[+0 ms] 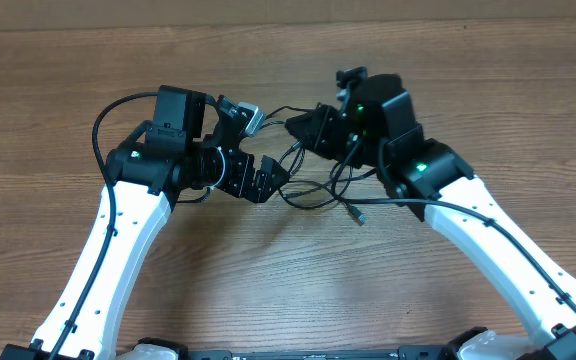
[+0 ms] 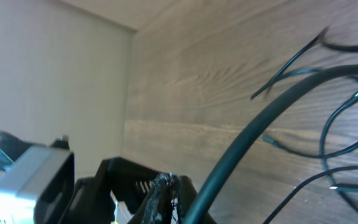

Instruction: Untangle cables

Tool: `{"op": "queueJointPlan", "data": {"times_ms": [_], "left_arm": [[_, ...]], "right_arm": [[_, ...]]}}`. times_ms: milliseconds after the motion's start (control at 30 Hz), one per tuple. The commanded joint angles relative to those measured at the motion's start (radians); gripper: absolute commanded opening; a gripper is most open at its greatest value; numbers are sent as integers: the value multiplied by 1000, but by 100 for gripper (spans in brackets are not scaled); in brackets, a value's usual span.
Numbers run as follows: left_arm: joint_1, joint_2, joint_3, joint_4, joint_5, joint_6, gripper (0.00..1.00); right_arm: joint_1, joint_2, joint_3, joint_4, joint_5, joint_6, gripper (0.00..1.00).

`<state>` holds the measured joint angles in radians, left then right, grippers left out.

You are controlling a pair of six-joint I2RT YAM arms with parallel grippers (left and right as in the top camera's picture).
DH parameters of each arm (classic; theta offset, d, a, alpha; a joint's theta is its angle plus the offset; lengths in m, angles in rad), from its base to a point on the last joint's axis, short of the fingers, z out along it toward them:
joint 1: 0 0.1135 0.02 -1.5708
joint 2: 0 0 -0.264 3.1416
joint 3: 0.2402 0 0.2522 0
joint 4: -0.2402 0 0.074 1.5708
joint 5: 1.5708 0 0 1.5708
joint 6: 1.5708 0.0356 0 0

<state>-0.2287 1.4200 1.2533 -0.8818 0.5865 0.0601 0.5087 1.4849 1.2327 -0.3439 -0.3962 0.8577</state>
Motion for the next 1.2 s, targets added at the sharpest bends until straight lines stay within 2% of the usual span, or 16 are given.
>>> {"op": "queueJointPlan", "data": {"times_ms": [0,133,367,700,800,867,967,1100,1167], "left_arm": [[-1,-18,0,8,9,22,99],[-1,-18,0,48,65,23,100],[-10,-18,0,117,68,27,99],[-160,11,-3,137,62,180,98],[-200,34,-3,146,-8,179,84],[-215,58,-3,150,-58,179,68],[-218,101,-3,158,-70,169,48],[-215,164,-3,205,-72,117,4],[-208,180,-2,242,-89,80,4]], "right_arm": [[-63,-68,33,-2,1,-22,4],[-102,-104,33,-21,-11,-22,4],[-105,-142,33,-37,-10,-19,4],[-105,-142,33,-37,-15,6,4],[-105,-143,33,-37,-33,5,4],[-105,-148,33,-37,-32,5,4],[-125,-159,38,-40,-33,5,4],[-164,-183,71,-87,-54,5,4],[-178,-197,89,-132,-54,-8,4]]}}
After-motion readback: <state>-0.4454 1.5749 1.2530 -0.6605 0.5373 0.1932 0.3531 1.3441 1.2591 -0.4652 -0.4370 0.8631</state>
